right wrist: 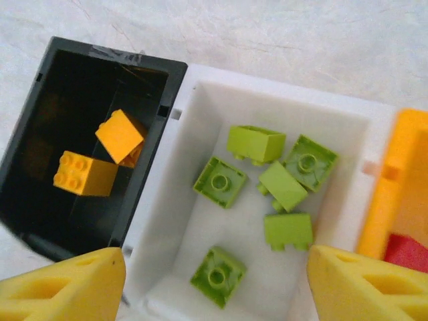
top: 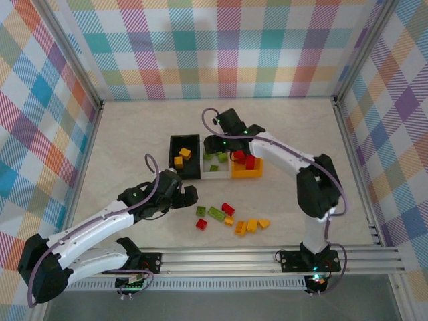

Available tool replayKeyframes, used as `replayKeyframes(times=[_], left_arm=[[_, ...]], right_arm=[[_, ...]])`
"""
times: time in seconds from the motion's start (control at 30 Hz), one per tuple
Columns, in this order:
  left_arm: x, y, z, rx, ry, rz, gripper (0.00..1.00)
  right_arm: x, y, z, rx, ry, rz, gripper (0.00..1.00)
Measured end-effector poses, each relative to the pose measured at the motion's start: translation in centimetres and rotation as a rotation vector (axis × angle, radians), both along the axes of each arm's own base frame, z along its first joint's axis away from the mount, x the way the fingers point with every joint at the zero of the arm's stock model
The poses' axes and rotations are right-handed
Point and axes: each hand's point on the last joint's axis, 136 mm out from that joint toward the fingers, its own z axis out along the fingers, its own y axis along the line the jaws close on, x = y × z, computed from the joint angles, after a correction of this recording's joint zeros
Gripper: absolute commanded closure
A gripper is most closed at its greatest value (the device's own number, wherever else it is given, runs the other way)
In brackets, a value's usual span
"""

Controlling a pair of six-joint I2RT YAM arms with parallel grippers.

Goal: Sort the legos into containers by color

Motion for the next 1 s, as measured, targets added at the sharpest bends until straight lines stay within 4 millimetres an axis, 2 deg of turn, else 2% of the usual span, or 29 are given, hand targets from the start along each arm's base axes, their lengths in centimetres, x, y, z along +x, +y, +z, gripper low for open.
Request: replayKeyframes(times=[0.1, 0.2, 0.3, 0.4, 0.47, 0.53, 0.67, 0.87, 1.0], left_arm=[[0.1, -1.5, -0.3, 0.008, 0.024, -0.057, 0.03], [-0.1, -4.7, 0.1, 0.018, 0.027, -0.160, 0.07], [-1.1, -9.7, 0.9, 0.021, 0.025, -0.312, 0.13], [-2.6, -14.5, 0.7, 0.040, 0.029, -0.460, 0.23], [-4.0, -17.2, 0.0, 0.069, 0.037, -0.554, 0.26], [-5.1, -18.9, -1.0, 0.101, 0.049, -0.623, 0.26], [-6.9, -20.9, -3.2, 0.170, 0.077, -0.719, 0.35], [-7.9, -22.2, -5.4, 0.258, 0.103, -0.785, 0.33], [-8.5, -22.1, -6.4, 0.308, 0.115, -0.813, 0.31]], right_arm=[[-1.8, -2.3, 1.3, 0.012, -0.023, -0.037, 0.27], [-3.5, -5.6, 0.8, 0.017, -0.016, -0.098, 0.27], [-4.3, -9.6, -1.0, 0.006, 0.023, -0.185, 0.27], [-5.0, -12.9, -2.9, -0.013, 0.064, -0.262, 0.27], [-5.5, -14.1, -3.6, -0.019, 0.081, -0.292, 0.27], [-6.0, -14.5, -3.7, -0.015, 0.082, -0.300, 0.27], [-6.3, -15.1, -2.9, 0.008, 0.062, -0.310, 0.27], [-6.3, -16.4, -2.1, 0.034, 0.038, -0.339, 0.27], [-6.3, -17.0, -2.0, 0.044, 0.036, -0.355, 0.27]])
